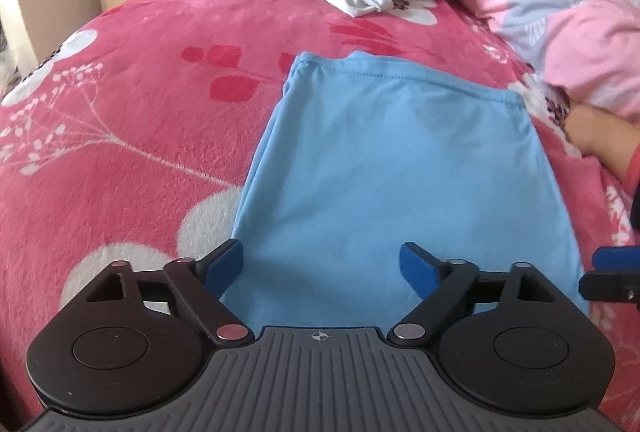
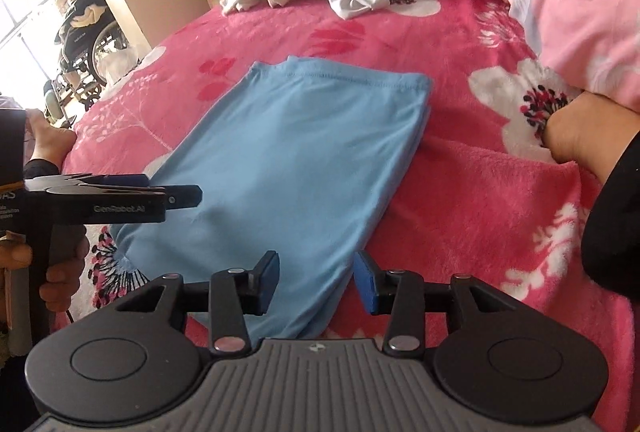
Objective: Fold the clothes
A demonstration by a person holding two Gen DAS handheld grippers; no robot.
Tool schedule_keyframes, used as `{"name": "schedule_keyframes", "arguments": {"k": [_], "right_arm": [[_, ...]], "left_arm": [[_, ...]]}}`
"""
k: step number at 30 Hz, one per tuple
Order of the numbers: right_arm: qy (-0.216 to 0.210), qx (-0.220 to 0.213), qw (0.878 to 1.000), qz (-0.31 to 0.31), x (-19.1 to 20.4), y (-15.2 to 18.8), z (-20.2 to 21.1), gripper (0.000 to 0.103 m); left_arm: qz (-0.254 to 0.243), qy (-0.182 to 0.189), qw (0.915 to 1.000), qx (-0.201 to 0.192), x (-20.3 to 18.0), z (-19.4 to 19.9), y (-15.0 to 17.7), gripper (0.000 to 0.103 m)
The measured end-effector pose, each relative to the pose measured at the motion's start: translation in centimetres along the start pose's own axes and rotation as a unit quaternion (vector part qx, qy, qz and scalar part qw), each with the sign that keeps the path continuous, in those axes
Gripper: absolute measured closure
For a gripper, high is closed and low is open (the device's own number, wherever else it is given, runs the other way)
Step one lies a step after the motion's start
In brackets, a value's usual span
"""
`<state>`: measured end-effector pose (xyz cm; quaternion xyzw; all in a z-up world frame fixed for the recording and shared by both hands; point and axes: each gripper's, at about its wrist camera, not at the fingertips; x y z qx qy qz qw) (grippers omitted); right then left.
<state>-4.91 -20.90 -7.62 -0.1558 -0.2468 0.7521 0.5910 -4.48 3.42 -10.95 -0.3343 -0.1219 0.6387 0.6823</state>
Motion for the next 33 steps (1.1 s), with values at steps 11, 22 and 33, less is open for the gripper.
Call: {"name": "schedule_keyframes", "arguments": {"k": [11,22,33], "right_arm": [[0.029,-0.012,0.999,-0.014,-0.1,-1.0,-0.3,0.034],[0.065,-0.09,0.992,-0.053,-0.8,-1.5,2.2,0.007],[0.045,-0.094,0.991,-0.083,-1.9,-2.0,2.0,0.007]], "left_arm": [[0.001,-0.006,0.9998,-0.019,0.4,1.1,-0.1,0.004],[0.018,0.004,0.9987,-0.047,0.6,2.0,-0.3,0.0],[0.031,-0.003,0.9984,-0.047,1.0,1.9,-0.3,0.0]]}}
Point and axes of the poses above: each gripper's, at about its wrist camera, not at the fingertips, and z roughly against the way its jaws point, x to its left, y to its underside, and after that the axes turned 12 degrees about y, right-handed
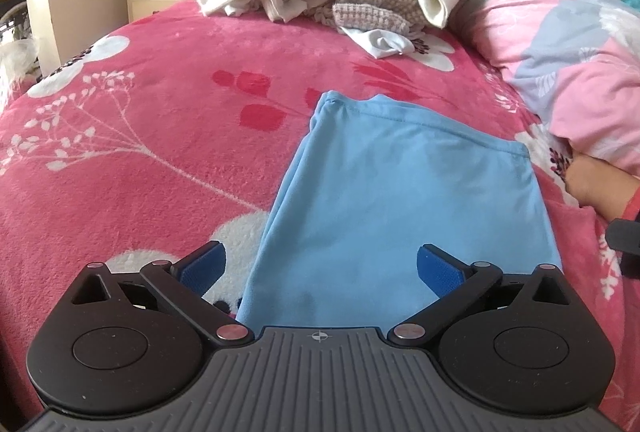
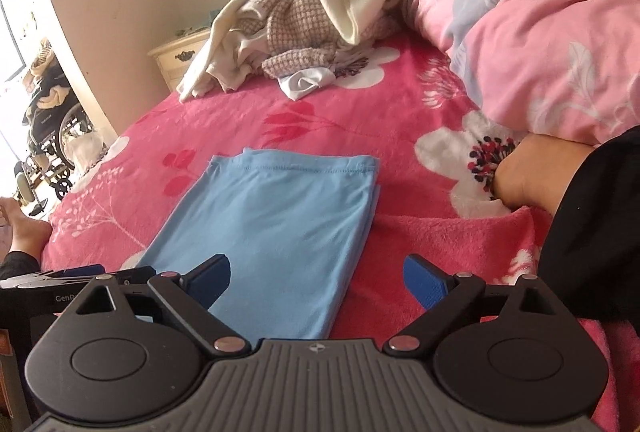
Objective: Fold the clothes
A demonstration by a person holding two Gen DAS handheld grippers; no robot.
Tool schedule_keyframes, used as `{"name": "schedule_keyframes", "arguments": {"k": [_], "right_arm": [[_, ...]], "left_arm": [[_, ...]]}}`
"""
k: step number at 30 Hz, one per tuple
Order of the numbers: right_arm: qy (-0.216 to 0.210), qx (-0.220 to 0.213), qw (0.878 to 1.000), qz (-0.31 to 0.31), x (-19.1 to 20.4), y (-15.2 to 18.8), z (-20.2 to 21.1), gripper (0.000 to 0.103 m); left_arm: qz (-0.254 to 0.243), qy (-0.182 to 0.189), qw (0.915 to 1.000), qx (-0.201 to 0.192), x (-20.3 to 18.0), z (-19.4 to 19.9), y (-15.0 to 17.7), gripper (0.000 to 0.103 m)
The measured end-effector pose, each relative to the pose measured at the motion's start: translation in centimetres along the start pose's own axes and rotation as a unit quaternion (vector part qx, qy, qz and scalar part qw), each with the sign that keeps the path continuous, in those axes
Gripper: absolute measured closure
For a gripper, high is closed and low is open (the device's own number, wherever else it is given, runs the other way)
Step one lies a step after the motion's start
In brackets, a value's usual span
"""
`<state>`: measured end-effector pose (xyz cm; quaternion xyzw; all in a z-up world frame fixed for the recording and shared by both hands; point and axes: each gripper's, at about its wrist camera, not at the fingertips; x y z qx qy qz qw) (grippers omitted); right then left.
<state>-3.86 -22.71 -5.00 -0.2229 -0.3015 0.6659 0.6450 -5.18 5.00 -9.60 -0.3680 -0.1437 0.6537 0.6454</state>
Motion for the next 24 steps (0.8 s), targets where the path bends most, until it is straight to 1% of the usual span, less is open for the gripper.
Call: {"name": "schedule_keyframes", "arguments": {"k": [4,8,12,16,18,21,23,24], "right_arm": [[0.022,0.012,1.0,0.013,0.1,-0.3,-0.3,0.007],[0.033,0.009,0.999,0.002,-0.2,-0.4,-0.3,0.007],[0.016,0.009,0.999,-0.031,-1.1,-0.2,-0.2,0.007],[0.003,-0.017,0.999,-0.032,-1.3,0.1,0.0,0.007],[-0.001,-0.035,0.999,-0.005,-0.8,0.2,0.2,0.007],[-0.01,-0.036,0.999,0.023,-0.1,0.2,0.2,0.007],[-0.023,-0.026,0.999,0.022,0.1,0.2,0.0,0.007],[-0.019,-0.023,0.999,0.023,0.2,0.2,-0.1,0.007]], "left_arm": [[0.005,-0.003,1.0,-0.004,0.1,0.0,0.0,0.0],[0.013,-0.005,0.9999,-0.008,0.3,0.1,-0.1,0.0],[0.017,-0.006,0.9998,-0.008,0.5,0.0,-0.1,0.0],[0.014,-0.01,0.9998,-0.012,0.4,0.1,-0.2,0.0],[0.013,-0.012,0.9997,-0.014,0.5,0.1,-0.2,0.0],[0.013,-0.015,0.9997,-0.017,0.5,0.2,-0.2,0.0],[0.012,-0.016,0.9996,-0.02,0.5,0.3,-0.2,0.0],[0.012,-0.019,0.9995,-0.022,0.5,0.3,-0.2,0.0]]}}
Point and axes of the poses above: each gripper's, at about its wrist camera, not at the fingertips, and z roughly against the way its jaws point, x to its left, y to its underside, and after that the axes turned 12 degrees about y, right-handed
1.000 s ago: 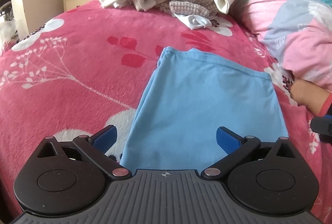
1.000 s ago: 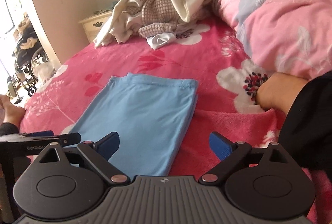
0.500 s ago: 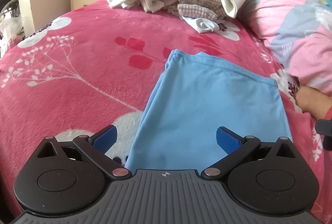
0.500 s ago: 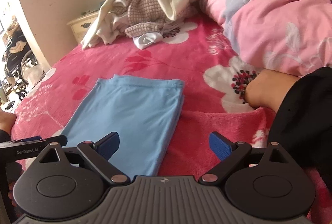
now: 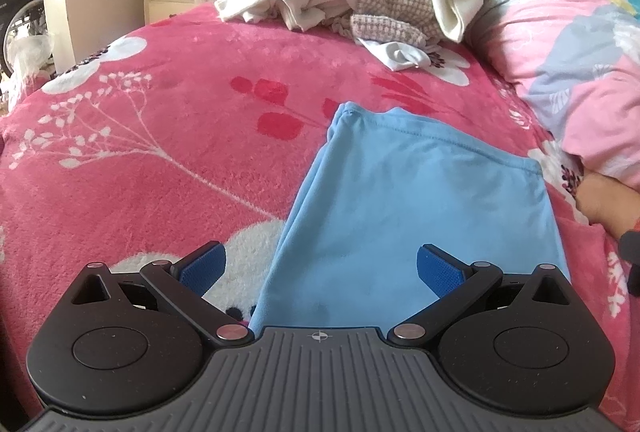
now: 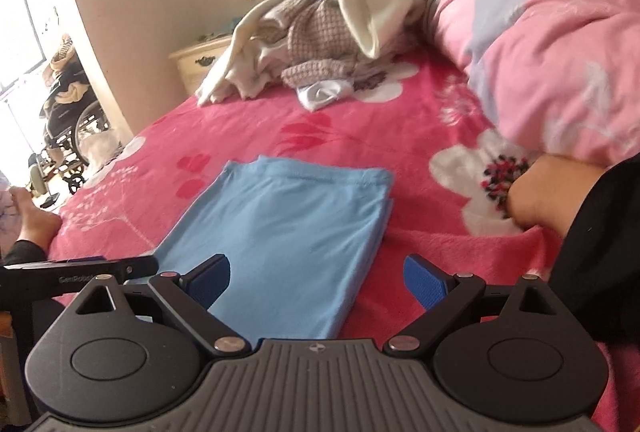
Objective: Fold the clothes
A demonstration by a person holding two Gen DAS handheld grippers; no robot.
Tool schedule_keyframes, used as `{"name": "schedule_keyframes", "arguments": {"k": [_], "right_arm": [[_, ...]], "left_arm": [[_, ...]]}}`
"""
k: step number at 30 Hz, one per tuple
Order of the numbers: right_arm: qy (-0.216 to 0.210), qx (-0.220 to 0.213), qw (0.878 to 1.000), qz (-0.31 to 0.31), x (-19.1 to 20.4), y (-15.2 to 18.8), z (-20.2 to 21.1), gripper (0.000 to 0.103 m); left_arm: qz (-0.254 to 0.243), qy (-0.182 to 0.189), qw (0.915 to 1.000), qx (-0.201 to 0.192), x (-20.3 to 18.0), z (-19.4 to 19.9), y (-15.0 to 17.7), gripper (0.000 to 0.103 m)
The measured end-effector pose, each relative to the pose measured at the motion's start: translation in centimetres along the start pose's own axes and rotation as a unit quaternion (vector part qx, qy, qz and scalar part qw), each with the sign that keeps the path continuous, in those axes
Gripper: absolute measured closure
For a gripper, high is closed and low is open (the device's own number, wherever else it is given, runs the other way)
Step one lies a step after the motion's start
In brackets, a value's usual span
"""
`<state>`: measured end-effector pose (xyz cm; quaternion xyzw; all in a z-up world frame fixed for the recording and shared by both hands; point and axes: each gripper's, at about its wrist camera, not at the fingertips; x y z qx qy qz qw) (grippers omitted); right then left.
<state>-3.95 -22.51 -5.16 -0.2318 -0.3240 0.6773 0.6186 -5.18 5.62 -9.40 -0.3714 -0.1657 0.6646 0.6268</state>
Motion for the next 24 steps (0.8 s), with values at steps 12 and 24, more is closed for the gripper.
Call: {"name": "schedule_keyframes", "arguments": {"k": [12,24], "right_arm": [[0.026,-0.026,0.999,0.034,0.83,-0.07,0.58,0.007],[0.004,-0.032,0.999,0.033,0.59,-0.06,0.84,0.007]], "left_arm": [[-0.023,0.0,0.9997,-0.011,-0.37,0.25,0.07,0.0],[-0.024,0.001,0.9996,-0.013,-0.32,0.24,0.01,0.0]]}}
Point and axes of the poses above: each gripper's, at about its wrist camera, not at the fingertips, and z roughly against the way its jaws point, x to its left, y to its underside, and after that the axes turned 12 degrees about y, right-handed
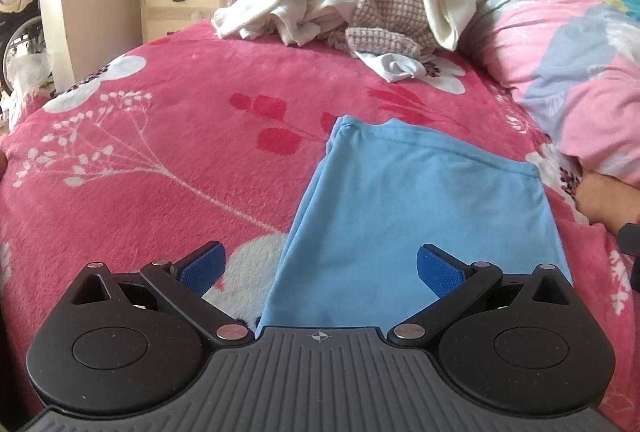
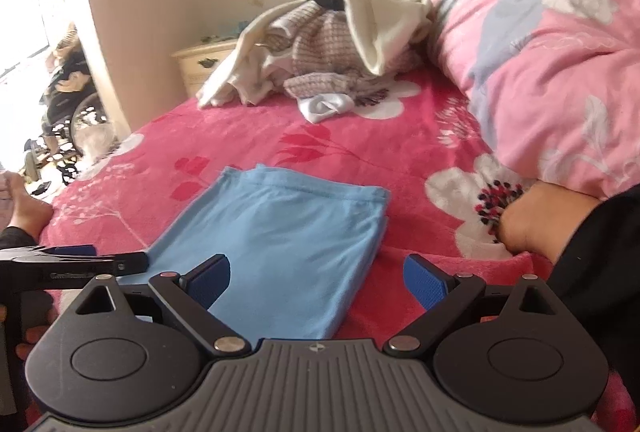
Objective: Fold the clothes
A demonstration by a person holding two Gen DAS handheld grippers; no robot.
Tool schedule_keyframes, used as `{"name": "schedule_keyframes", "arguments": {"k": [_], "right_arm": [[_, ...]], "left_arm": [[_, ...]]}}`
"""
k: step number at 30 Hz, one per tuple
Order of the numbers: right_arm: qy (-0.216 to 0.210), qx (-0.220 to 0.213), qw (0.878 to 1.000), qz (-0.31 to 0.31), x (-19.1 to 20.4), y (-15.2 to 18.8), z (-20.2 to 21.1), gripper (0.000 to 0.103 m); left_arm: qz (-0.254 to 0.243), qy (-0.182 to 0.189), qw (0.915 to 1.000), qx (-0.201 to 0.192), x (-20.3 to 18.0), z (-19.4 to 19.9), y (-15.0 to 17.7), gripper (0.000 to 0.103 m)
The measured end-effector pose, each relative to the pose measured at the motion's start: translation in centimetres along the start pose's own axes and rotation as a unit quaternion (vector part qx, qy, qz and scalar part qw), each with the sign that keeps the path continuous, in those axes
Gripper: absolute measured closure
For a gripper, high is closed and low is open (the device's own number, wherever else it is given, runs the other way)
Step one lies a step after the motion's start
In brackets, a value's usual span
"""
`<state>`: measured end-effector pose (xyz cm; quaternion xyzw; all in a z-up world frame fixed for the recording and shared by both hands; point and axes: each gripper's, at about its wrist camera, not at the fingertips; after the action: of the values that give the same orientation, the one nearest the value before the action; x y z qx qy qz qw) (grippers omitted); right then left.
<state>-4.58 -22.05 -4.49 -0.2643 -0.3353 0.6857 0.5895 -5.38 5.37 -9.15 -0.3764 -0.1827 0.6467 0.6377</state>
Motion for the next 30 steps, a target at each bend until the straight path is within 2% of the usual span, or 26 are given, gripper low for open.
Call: {"name": "schedule_keyframes", "arguments": {"k": [6,9,20,25,30], "right_arm": [[-0.019,0.0,1.0,-0.001,0.2,0.1,0.1,0.007],[-0.031,0.014,0.999,-0.006,0.0,0.1,0.0,0.007],[-0.002,0.043,0.999,0.013,0.5,0.6,-0.6,0.007],[-0.004,0.042,0.999,0.02,0.5,0.7,-0.6,0.008],[-0.008,0.063,0.997,0.039,1.7,0.4,-2.0,0.018]], "left_arm": [[-0.004,0.006,1.0,0.003,-0.1,0.0,0.0,0.0],[-0.006,0.011,0.9999,0.006,-0.2,-0.1,0.1,0.0],[-0.013,0.008,0.9996,0.025,-0.4,-0.2,0.2,0.0],[-0.007,0.005,0.9986,0.051,-0.3,-0.7,0.2,0.001],[-0.004,-0.002,0.9971,0.076,-0.2,-1.1,0.4,0.01]]}}
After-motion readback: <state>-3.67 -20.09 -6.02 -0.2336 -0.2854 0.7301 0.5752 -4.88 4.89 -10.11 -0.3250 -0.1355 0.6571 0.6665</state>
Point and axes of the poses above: each gripper's, at about its wrist camera, not at the fingertips, and z roughly against the way its jaws point, x to its left, y to its underside, and after that the axes turned 12 degrees about y, right-handed
